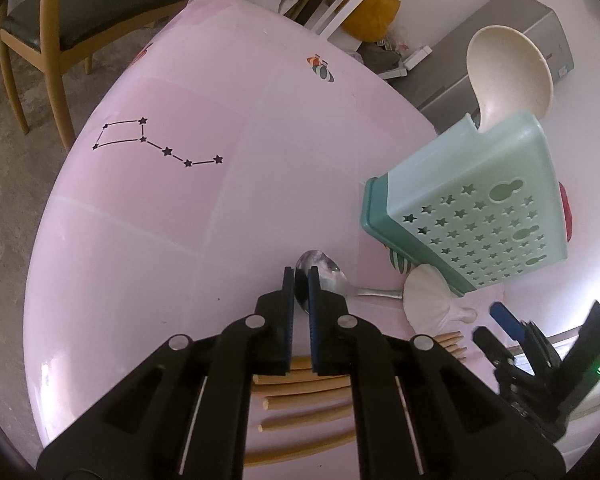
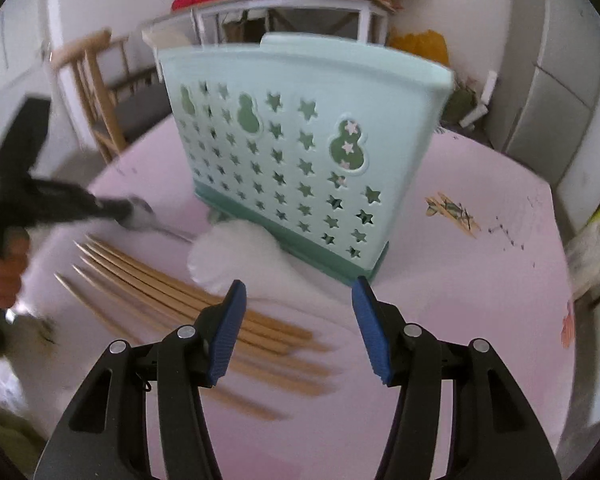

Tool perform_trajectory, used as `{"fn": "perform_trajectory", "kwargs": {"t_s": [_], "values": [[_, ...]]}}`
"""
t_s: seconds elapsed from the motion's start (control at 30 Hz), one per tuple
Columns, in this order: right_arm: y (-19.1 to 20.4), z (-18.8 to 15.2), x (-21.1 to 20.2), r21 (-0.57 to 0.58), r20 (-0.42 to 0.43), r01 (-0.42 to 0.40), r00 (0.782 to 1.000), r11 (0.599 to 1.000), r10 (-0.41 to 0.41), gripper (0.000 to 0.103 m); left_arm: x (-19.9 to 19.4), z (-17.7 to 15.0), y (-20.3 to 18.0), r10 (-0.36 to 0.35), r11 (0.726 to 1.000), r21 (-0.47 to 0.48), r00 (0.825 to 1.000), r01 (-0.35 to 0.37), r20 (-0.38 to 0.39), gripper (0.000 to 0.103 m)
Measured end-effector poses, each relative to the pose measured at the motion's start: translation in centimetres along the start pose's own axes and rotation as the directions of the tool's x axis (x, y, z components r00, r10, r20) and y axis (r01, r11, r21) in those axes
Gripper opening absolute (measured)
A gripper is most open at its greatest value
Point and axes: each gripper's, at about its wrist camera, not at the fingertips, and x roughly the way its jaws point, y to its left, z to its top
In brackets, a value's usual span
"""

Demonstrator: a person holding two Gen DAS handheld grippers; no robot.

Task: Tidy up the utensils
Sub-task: 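Close the left tool on the silver spoon beside the rice paddle, then close the right tool on the white rice paddle while the left tool holds the spoon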

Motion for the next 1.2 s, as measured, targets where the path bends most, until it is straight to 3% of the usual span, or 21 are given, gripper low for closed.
{"fn": "perform_trajectory", "kwargs": {"t_s": [0.17,0.3,0.53,0.67,0.8,0.9,1.0,1.07,1.13,1.2], "values": [[-1.9,0.7,2.1,0.002,-0.069,-0.135,0.988,0.991,0.135,0.054,0.3,-0.1,-0.4,0.005,1.000,0.010,1.000,-0.005,-0.001,0.005],[-2.2,1.6,3.1,-0.067,-0.118,-0.224,0.970,0.972,0.215,0.054,0.3,-0.1,-0.4,0.004,1.000,0.013,1.000,-0.004,0.000,0.005],[-2.2,2.3,4.5,-0.157,-0.194,-0.267,0.952,0.951,0.236,0.054,0.3,-0.1,-0.4,0.005,1.000,0.015,1.000,-0.005,0.000,0.005],[-1.4,2.5,4.7,-0.225,-0.225,-0.251,0.953,0.941,0.201,0.053,0.3,-0.1,-0.5,0.007,1.000,0.016,1.000,-0.007,-0.001,0.006],[-0.8,2.7,4.4,-0.252,-0.248,-0.264,0.948,0.931,0.201,0.030,0.3,-0.1,-0.4,0.007,1.000,0.015,1.000,-0.007,-0.001,0.006],[0.5,2.4,3.9,-0.308,-0.234,-0.237,0.958,0.921,0.168,0.024,0.3,-0.1,-0.4,0.009,1.000,0.016,1.000,-0.009,0.001,0.006],[2.5,1.6,3.1,-0.423,-0.179,-0.144,0.981,0.895,0.074,0.018,0.3,-0.2,-0.4,0.010,1.000,0.014,1.000,-0.010,0.001,0.006],[3.6,1.0,2.5,-0.505,-0.121,-0.056,0.993,0.861,-0.006,0.000,0.3,-0.2,-0.4,0.010,1.000,0.014,1.000,-0.010,0.000,0.006],[5.0,-0.1,1.9,-0.592,-0.041,0.051,0.995,0.804,-0.094,0.000,0.3,-0.2,-0.4,0.011,1.000,0.013,1.000,-0.011,0.002,0.006],[5.8,-0.9,1.7,-0.630,-0.018,0.084,0.992,0.772,-0.123,0.000,0.2,-0.2,-0.4,0.011,1.000,0.015,1.000,-0.011,0.003,0.006]]}}
